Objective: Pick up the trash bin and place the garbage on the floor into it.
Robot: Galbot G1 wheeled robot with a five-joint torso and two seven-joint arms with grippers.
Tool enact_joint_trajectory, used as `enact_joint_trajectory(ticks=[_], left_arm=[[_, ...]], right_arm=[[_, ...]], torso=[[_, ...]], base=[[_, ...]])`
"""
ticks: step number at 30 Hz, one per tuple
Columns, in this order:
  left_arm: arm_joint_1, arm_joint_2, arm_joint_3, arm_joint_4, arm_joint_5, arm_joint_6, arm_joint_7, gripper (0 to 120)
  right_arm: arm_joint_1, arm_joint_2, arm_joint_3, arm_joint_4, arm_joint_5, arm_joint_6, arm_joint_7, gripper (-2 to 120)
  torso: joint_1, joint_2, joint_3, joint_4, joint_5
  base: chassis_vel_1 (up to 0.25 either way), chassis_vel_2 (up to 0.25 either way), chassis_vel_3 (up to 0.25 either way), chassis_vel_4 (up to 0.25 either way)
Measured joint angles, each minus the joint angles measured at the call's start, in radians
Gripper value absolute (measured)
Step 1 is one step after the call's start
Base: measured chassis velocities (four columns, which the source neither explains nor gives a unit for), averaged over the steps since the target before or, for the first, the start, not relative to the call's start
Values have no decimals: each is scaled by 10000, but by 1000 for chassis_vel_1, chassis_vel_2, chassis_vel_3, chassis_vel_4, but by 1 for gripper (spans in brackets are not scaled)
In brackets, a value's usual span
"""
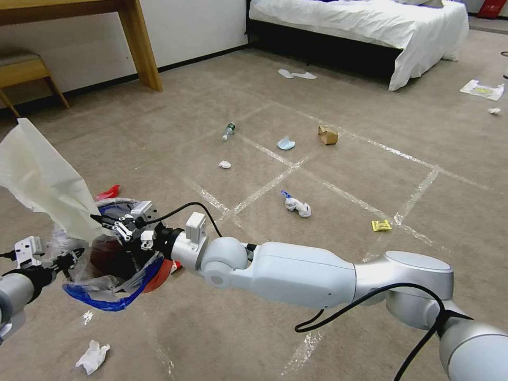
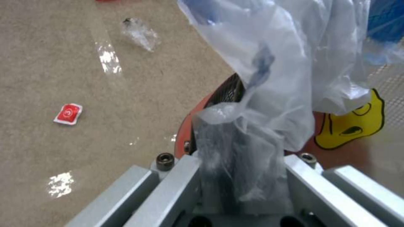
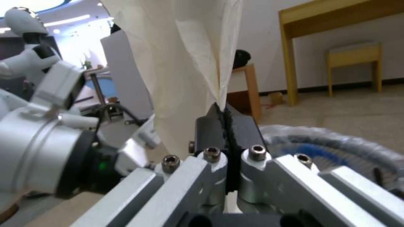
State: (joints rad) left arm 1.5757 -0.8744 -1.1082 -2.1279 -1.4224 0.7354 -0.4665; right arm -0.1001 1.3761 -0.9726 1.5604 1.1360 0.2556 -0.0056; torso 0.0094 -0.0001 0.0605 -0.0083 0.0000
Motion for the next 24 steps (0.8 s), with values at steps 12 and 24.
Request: enact_joint_trajectory(ticks=[12, 24], left_arm=[[-8, 2, -23, 37, -20, 0, -5, 0], [36, -26, -51, 6, -19, 0, -16, 0]], right_arm=[[58, -208, -419, 257, -168, -65, 131, 4], [68, -513, -451, 551, -301, -113, 201, 1]], torso=[[0, 0, 0, 1, 0], [0, 2, 0, 0, 0]], base=[[0, 0, 0, 0], [0, 0, 0, 0]])
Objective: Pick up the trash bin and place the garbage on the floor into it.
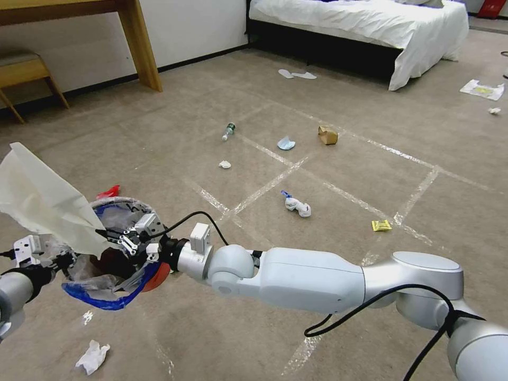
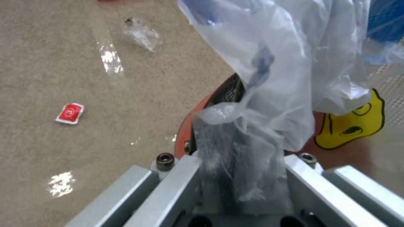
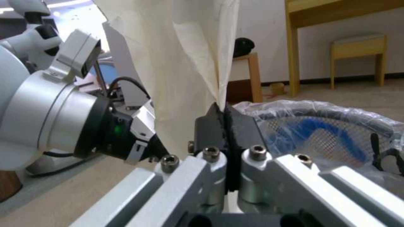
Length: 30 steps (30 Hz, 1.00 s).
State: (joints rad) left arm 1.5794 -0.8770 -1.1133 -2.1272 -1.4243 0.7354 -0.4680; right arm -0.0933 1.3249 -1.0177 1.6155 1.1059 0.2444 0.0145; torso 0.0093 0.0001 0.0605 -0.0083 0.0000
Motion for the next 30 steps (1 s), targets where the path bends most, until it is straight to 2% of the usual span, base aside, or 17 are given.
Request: enact_joint_trajectory(ticks=[3, 5, 9, 12, 13, 15, 17, 19, 30], left_arm=[[0, -12, 0, 0, 2, 0, -5, 0], [14, -12, -12, 1, 4, 0, -7, 0], [14, 0, -31, 0, 5, 0, -7, 0], [23, 32, -40, -18, 4, 0, -11, 0], [23, 32, -40, -18, 4, 0, -11, 0], [31, 50, -40, -37, 3, 0, -13, 0], [29, 58, -40, -38, 1, 0, -15, 0], [18, 69, -33, -38, -2, 0, -28, 0], [21, 72, -29, 32, -9, 0, -37, 0]], right_arm=[[5, -28, 0, 48, 0, -17, 22, 5], [10, -103, 0, 138, 0, -34, 41, 19], [10, -155, 0, 196, -4, -39, 47, 27], [10, -251, -2, 324, -7, -40, 56, 44], [10, -251, -2, 324, -7, -40, 56, 44], [11, -343, -2, 418, -1, -40, 57, 55], [12, -387, 3, 458, 4, -40, 58, 59], [25, -477, 35, 539, 15, -40, 57, 69], [-34, -622, 597, 822, 122, -52, 128, 75]], torso=[[0, 0, 0, 0, 0], [0, 0, 0, 0, 0], [0, 0, 0, 0, 0], [0, 0, 0, 1, 0], [0, 0, 0, 1, 0], [0, 0, 0, 1, 0], [0, 0, 0, 1, 0], [1, 0, 0, 1, 0], [0, 0, 0, 1, 0]], base=[[0, 0, 0, 0], [0, 0, 0, 0], [0, 0, 0, 0], [0, 0, 0, 0], [0, 0, 0, 0], [0, 0, 0, 0], [0, 0, 0, 0], [0, 0, 0, 0], [0, 0, 0, 0]])
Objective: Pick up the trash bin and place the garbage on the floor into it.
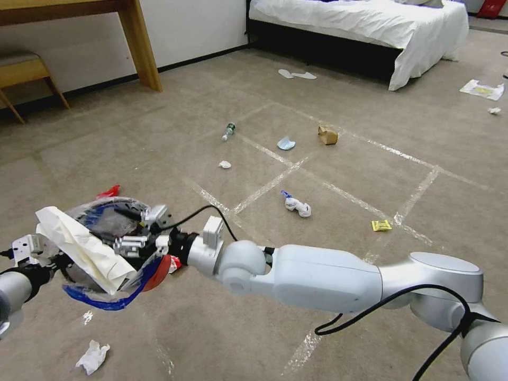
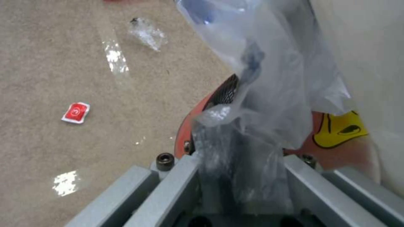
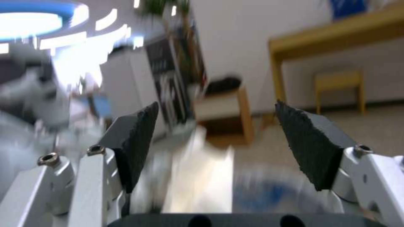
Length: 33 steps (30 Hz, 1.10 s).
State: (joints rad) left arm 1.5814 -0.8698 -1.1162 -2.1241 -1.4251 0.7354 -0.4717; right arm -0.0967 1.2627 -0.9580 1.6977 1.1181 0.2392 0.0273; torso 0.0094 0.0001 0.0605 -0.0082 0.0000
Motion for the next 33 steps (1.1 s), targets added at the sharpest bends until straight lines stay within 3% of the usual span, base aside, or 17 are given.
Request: enact_joint_trajectory(ticks=[9, 11, 13, 14, 16, 17, 20, 21, 23, 24, 26, 27, 29, 33], left_arm=[[3, 0, 0, 42, 1, 0, -1, 0], [8, -12, -8, 79, 10, 0, -1, 0], [88, -36, -138, 110, 31, 0, 6, 0], [88, -36, -138, 110, 31, 0, 6, 0], [111, -35, -233, 105, 26, 0, 12, 0], [111, -35, -233, 105, 26, 0, 12, 0], [56, -228, -277, 161, 288, 0, 25, 0], [56, -228, -277, 161, 288, 0, 25, 0], [13, -378, -307, 155, 497, 0, 67, 0], [13, -378, -307, 155, 497, 0, 67, 0], [8, -466, -368, 154, 633, 0, 86, 0], [8, -466, -368, 154, 633, 0, 86, 0], [44, -580, -407, 306, 778, 0, 94, 0], [48, -678, -459, 521, 903, 0, 117, 0]], right_arm=[[-51, -29, 512, 194, 152, -41, 42, 86], [-126, -48, 1226, 438, 378, -91, 112, 93], [-364, -555, 3206, 1231, 1089, -325, 270, 96], [-364, -555, 3206, 1231, 1089, -325, 270, 96], [-813, -1703, 4605, 1651, 1304, -508, 331, 99], [-813, -1703, 4605, 1651, 1304, -508, 331, 99], [-2720, -3257, 7272, 2261, 940, -738, 371, 100], [-2720, -3257, 7272, 2261, 940, -738, 371, 100], [-4352, -3784, 9375, 2767, 232, -828, 280, 100], [-4352, -3784, 9375, 2767, 232, -828, 280, 100], [-5937, -4098, 11241, 3357, -475, -889, 302, 100], [-5937, -4098, 11241, 3357, -475, -889, 302, 100], [-7594, -4162, 12666, 3844, -1007, -883, 295, 100], [-8210, -4089, 13206, 3920, -1354, -833, 384, 100]], torso=[[0, 0, 0, 0, 0], [0, 0, 0, 0, 0], [0, 0, 0, 3, 0], [0, 0, 0, 3, 0], [0, 0, 0, -1, 3], [0, 0, 0, -1, 3], [0, 0, 0, -2, 3], [0, 0, 0, -2, 3], [0, 0, -1, -1, 4], [0, 0, -1, -1, 4], [0, 0, -1, -1, 4], [0, 0, -1, -1, 4], [-1, -1, -1, -3, 4], [-1, 0, -2, -2, 1]], base=[[0, 0, 0, 0], [0, 0, 0, 0], [0, 0, 0, 0], [0, 0, 0, 0], [0, 0, 0, 0], [0, 0, 0, 0], [0, 0, 0, 0], [0, 0, 0, 0], [0, 0, 0, 0], [0, 0, 0, 0], [0, 0, 0, 0], [0, 0, 0, 0], [0, 0, 0, 0], [0, 0, 0, 0]])
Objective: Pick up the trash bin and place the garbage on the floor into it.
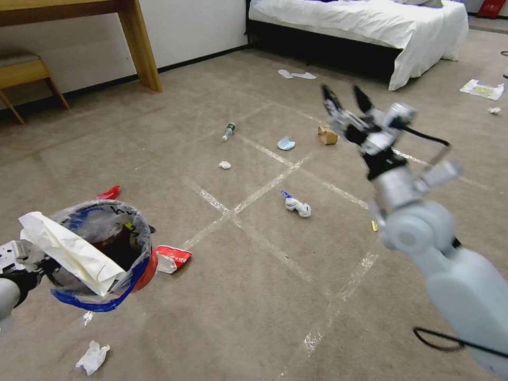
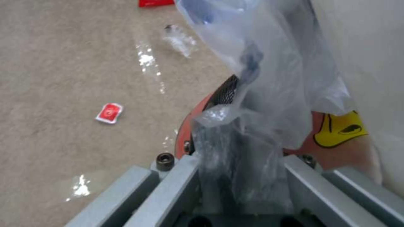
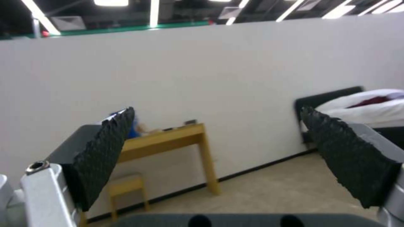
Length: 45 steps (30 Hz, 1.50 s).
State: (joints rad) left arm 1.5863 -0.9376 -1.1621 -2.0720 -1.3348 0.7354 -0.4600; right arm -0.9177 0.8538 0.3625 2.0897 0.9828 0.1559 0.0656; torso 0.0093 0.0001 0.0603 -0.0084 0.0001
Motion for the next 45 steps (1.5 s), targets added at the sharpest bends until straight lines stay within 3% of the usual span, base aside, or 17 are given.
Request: enact_joint_trajectory(ticks=[19, 36, 45], left_arm=[[18, -343, -404, 471, 215, 0, 159, 0], [169, -197, -566, 380, 67, 0, 32, 0], [388, -366, -702, 359, 51, 0, -13, 0]], right_arm=[[-1494, 447, 898, 217, -1487, -36, 644, 100], [-1015, 683, 264, -68, -1570, -434, 1137, 100], [-1050, 1107, 6, -374, -2303, -525, 1490, 100]], torso=[[0, -2, 1, 2, -1], [0, -1, 2, 3, -2], [0, -1, 2, 2, -1]], base=[[0, 0, 0, 0], [0, 0, 0, 0], [0, 0, 0, 0]])
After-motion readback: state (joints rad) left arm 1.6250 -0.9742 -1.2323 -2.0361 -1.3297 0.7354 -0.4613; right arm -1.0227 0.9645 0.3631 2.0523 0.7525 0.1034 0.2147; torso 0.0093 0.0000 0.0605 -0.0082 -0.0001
